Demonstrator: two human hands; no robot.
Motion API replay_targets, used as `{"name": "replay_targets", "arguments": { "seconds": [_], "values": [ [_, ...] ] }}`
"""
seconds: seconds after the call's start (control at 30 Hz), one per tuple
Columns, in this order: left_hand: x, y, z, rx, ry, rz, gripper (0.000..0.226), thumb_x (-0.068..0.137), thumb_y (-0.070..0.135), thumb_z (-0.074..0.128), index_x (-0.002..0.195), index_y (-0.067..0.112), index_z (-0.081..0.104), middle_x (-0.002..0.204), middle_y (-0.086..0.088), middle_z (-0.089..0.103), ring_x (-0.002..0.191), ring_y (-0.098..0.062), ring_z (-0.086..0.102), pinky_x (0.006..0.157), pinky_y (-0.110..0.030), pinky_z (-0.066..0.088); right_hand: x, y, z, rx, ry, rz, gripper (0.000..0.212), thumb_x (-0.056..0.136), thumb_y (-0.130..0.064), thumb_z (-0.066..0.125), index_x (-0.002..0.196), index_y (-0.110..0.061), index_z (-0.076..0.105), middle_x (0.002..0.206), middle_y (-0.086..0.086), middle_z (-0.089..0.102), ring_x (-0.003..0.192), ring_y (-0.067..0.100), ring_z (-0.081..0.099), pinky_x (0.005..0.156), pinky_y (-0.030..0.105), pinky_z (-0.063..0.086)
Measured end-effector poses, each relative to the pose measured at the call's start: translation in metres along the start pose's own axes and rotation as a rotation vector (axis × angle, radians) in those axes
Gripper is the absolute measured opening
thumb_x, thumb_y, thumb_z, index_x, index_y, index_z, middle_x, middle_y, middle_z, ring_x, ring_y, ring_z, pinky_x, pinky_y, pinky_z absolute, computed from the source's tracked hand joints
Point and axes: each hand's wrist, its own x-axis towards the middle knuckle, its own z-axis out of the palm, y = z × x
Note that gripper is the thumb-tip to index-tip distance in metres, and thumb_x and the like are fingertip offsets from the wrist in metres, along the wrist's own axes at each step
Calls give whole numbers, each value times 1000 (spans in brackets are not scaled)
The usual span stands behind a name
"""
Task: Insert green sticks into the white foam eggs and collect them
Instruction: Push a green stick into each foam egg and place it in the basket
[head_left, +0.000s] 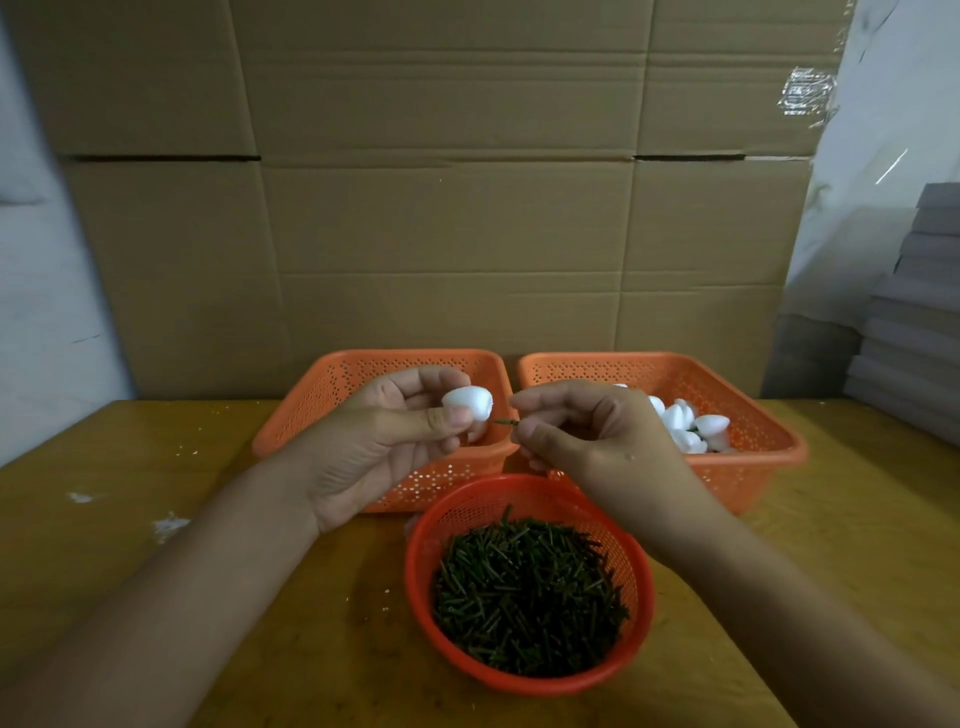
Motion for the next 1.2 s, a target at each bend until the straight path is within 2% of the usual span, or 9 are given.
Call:
{"name": "replay_targets", "arguments": {
  "seconds": [0.07,0.23,0.33,0.47,0.57,0.73,0.87,1.03,1.2],
  "values": [
    [0,0,0,-12,10,11,33,65,8,84,96,16,75,108,-16,72,99,-27,71,77,-23,58,0,0,1,14,32,3,15,88,4,69,89,-10,73,67,7,72,58,9,66,58,15,51],
    [-1,0,0,-13,26,42,33,60,7,85,91,16,76,105,-15,74,99,-30,73,79,-26,59,-1,1,1,-9,62,-20,10,90,-1,68,85,-7,75,69,14,72,59,15,66,58,20,54],
    [-1,0,1,-2,30,42,37,60,6,85,95,12,73,107,-15,73,99,-31,73,79,-26,59,1,2,1,-74,76,-60,21,91,-4,68,76,-16,74,65,3,72,58,12,64,55,22,53],
    [-2,0,1,46,22,43,38,66,4,83,101,10,69,109,-16,73,100,-28,73,81,-26,58,1,2,0,-118,81,-91,25,91,-6,69,73,-22,72,63,-10,71,57,1,64,55,15,49],
    [-2,0,2,89,18,47,32,72,1,81,100,12,71,110,-14,73,102,-27,72,83,-28,58,2,3,-1,-170,84,-90,23,90,-8,70,73,-22,73,63,-8,71,59,3,65,55,18,50],
    [-4,0,4,205,3,57,33,68,10,86,98,17,75,110,-10,74,103,-23,72,84,-27,58,1,6,0,-231,93,-97,15,90,-13,72,76,-20,74,62,-5,70,55,5,62,54,20,48],
    [-6,0,7,261,-14,73,31,67,13,86,97,19,77,110,-12,75,103,-22,72,85,-27,58,0,9,2,-276,89,-114,14,89,-18,73,75,-18,75,64,2,70,56,19,62,53,28,46],
    [-6,1,9,298,-15,82,35,62,20,89,95,21,79,107,-12,76,103,-22,72,83,-25,58,-2,9,3,-270,52,-131,15,91,-14,71,76,-11,75,64,8,69,59,-5,62,57,9,42],
    [-6,1,8,310,-8,91,36,59,24,89,93,22,79,106,-11,76,102,-21,73,81,-24,58,-2,11,5,-241,53,-105,17,91,-13,71,74,-9,75,62,1,70,66,-11,64,60,8,42]
  ]
}}
